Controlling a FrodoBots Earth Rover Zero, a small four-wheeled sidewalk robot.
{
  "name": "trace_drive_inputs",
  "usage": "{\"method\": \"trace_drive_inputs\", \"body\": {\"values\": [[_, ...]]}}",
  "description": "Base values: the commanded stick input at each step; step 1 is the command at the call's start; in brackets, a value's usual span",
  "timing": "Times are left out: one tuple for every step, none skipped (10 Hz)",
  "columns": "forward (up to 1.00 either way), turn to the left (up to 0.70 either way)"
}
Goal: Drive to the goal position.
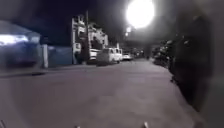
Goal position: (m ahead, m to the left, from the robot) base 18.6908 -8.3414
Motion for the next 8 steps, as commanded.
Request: {"method": "trace_drive_inputs", "body": {"values": [[0.70, 0.00], [0.70, 0.00], [0.70, 0.00], [0.70, 0.00], [0.70, -0.05], [0.70, -0.33], [0.70, -0.35], [0.70, -0.35]]}}
